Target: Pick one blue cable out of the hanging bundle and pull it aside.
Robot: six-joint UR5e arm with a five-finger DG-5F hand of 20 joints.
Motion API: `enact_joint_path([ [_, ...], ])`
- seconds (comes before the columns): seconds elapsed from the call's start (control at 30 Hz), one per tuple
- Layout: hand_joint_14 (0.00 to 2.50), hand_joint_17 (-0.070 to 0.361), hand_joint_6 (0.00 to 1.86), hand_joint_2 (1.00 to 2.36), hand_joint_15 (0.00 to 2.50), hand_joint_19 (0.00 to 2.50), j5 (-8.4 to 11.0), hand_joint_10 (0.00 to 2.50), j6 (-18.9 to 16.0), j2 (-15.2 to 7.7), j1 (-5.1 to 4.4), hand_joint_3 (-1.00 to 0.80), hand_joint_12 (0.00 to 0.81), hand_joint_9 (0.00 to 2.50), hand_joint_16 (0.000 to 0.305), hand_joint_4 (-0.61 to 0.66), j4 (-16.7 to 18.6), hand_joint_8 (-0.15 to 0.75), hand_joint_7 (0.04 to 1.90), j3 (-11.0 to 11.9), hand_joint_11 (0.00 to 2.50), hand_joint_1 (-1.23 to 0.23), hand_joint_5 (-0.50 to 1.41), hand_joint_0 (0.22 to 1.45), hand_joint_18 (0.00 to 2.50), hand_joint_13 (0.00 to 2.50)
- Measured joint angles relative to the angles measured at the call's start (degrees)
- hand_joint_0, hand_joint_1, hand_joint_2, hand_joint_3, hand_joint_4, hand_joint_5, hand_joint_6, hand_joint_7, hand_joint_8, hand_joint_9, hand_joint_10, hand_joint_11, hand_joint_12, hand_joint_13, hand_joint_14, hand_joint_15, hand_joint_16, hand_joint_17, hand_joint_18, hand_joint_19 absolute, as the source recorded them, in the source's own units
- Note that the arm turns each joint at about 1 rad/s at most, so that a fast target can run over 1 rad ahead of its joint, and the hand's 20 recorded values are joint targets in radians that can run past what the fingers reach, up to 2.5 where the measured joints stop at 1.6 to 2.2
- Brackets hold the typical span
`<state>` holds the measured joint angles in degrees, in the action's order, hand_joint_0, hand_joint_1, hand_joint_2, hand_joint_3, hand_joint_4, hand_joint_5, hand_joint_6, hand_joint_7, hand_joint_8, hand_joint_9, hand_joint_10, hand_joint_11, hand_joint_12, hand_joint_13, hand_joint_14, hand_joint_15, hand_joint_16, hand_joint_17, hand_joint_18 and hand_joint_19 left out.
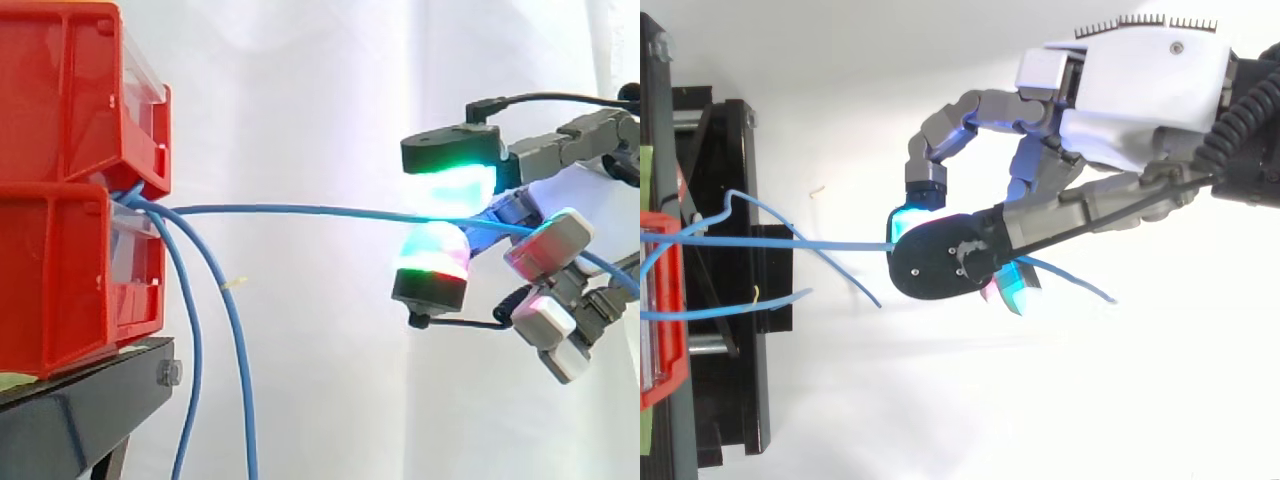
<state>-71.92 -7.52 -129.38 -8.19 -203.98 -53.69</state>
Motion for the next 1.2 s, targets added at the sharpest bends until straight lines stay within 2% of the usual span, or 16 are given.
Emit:
enact_joint_path([
  [0.03,0.02,0.146,0.91,1.35,0.56,0.43,0.00,0.03,-0.42,0.00,0.00,0.01,0.341,1.56,0.065,-0.20,0.00,0.267,1.07,0.00,0.78,-0.81,-0.03,0.51,1.06,1.23],
  [0.1,0.02,0.150,0.90,1.71,0.57,0.42,0.01,0.02,-1.39,0.00,-0.03,-0.05,0.333,1.63,0.067,-0.26,-0.01,0.255,1.11,-0.01,0.76,-0.77,-0.01,0.43,1.11,1.28],
  [0.13,0.02,0.150,0.90,1.78,0.57,0.41,0.01,0.03,-1.78,0.00,-0.04,-0.06,0.331,1.63,0.067,-0.26,-0.01,0.260,1.11,-0.01,0.76,-0.77,-0.01,0.41,1.11,1.29],
  [0.17,0.02,0.150,0.89,1.92,0.58,0.41,0.02,0.03,-2.13,0.00,-0.05,-0.07,0.331,1.67,0.067,-0.30,-0.01,0.258,1.14,-0.01,0.75,-0.74,0.00,0.39,1.14,1.32],
  [0.2,0.02,0.149,0.89,2.00,0.60,0.42,0.02,0.03,-2.43,0.00,-0.05,-0.07,0.329,1.69,0.066,-0.31,-0.01,0.256,1.15,-0.01,0.75,-0.71,0.00,0.37,1.17,1.35],
  [0.33,0.02,0.148,0.89,2.03,0.61,0.41,0.03,0.03,-3.46,0.00,-0.07,-0.07,0.328,1.72,0.066,-0.33,-0.02,0.253,1.16,-0.01,0.76,-0.71,0.00,0.37,1.19,1.36],
  [0.43,0.02,0.150,0.89,1.91,0.62,0.42,0.03,0.02,-4.05,0.00,-0.08,-0.06,0.334,1.70,0.067,-0.32,-0.02,0.258,1.12,-0.02,0.77,-0.75,0.00,0.38,1.19,1.36],
  [0.47,0.02,0.149,0.89,1.78,0.62,0.43,0.03,0.03,-4.19,0.00,-0.08,-0.04,0.337,1.67,0.066,-0.29,-0.02,0.257,1.09,-0.02,0.75,-0.76,-0.01,0.41,1.17,1.34],
  [0.5,0.02,0.149,0.89,1.54,0.62,0.44,0.03,0.03,-4.35,0.00,-0.08,-0.02,0.343,1.64,0.066,-0.24,-0.03,0.264,1.07,-0.02,0.77,-0.75,-0.02,0.45,1.14,1.32],
  [0.53,0.02,0.150,0.89,1.56,0.62,0.44,0.03,0.03,-4.40,-0.01,-0.08,-0.04,0.348,1.64,0.067,-0.23,-0.04,0.268,1.06,-0.02,0.76,-0.76,-0.02,0.44,1.13,1.31],
  [0.6,0.02,0.154,0.89,1.34,0.62,0.45,0.03,0.03,-4.52,-0.02,-0.08,-0.03,0.359,1.60,0.069,-0.13,-0.07,0.283,1.05,-0.02,0.77,-0.74,-0.03,0.47,1.10,1.28],
  [0.63,0.02,0.154,0.89,1.34,0.62,0.45,0.03,0.03,-4.56,-0.01,-0.08,-0.04,0.358,1.59,0.069,-0.13,-0.08,0.288,1.06,-0.04,0.78,-0.74,-0.03,0.47,1.10,1.28],
  [0.77,0.02,0.150,0.90,1.00,0.65,0.47,0.03,0.03,-4.60,-0.02,-0.09,-0.08,0.354,1.54,0.067,-0.05,-0.07,0.294,1.03,-0.09,0.79,-0.73,-0.05,0.54,1.04,1.25],
  [0.9,0.03,0.124,0.90,1.01,0.69,0.55,0.03,0.03,-4.60,-0.01,-0.09,-0.27,0.314,1.49,0.055,-0.04,-0.06,0.261,1.01,-0.09,0.82,-0.65,-0.07,0.53,0.92,1.19],
  [0.97,0.03,0.114,0.90,1.01,0.71,0.58,-0.01,0.03,-4.60,-0.01,-0.09,-0.30,0.299,1.47,0.051,-0.04,-0.04,0.246,1.01,-0.09,0.84,-0.65,-0.07,0.52,0.88,1.17],
  [1.2,0.03,0.119,0.89,1.00,0.70,0.55,-0.03,0.03,-4.59,-0.02,-0.09,-0.43,0.307,1.48,0.053,-0.02,0.08,0.254,0.99,-0.73,0.84,-0.66,-0.07,0.49,0.89,1.17],
])
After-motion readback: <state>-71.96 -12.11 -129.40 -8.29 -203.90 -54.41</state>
